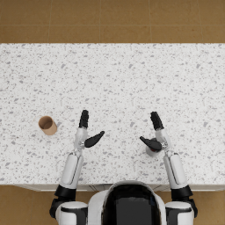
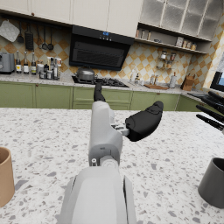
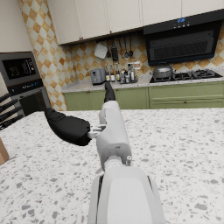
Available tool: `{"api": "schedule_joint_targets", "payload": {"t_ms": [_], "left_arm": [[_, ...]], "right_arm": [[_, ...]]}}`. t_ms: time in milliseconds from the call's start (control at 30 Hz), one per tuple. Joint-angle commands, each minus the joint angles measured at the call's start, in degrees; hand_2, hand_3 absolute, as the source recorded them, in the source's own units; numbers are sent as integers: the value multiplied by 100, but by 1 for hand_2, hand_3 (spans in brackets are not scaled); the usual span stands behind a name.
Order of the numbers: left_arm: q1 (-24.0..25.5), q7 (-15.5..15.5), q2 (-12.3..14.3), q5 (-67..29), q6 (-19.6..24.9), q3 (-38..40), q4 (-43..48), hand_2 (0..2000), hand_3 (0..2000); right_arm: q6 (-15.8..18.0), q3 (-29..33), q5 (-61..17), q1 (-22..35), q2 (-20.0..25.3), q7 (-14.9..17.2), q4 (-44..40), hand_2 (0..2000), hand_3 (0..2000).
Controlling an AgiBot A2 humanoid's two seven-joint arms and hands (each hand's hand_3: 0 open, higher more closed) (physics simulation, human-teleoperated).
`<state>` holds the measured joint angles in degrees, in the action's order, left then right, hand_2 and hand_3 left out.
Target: Pick up two cups and pour the berry on the right into the cup on the left
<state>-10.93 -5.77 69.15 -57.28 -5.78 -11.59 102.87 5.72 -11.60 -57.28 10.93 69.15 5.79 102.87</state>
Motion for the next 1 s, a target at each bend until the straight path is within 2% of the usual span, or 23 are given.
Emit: {"api": "schedule_joint_targets", "payload": {"t_ms": [33, 467, 500, 600, 700, 1000], "left_arm": [[0, 0, 0, 0, 0, 0, 0, 0, 0], [0, 0, 0, 0, 0, 0, 0, 0, 0], [-10, 0, 6, 0, 0, -172, -93, 0, 0], [151, 364, -16, 0, 365, 262, 147, 0, 0], [222, 498, 16, -177, 499, 680, 16, 0, 0], [449, 573, 107, -1795, 574, 1904, -224, 0, 0]], "right_arm": [[0, 0, 0, 0, 0, 0, 0, 0, 0], [0, 0, 0, 0, 0, 0, 0, 0, 0], [0, -172, 0, 10, 6, 0, -93, 0, 0], [-361, 83, 0, -182, -42, -365, 413, 0, 0], [-494, 443, 0, -583, -158, -500, 591, 0, 0], [-568, 985, -1616, -1377, -260, -574, 955, 0, 0]]}}
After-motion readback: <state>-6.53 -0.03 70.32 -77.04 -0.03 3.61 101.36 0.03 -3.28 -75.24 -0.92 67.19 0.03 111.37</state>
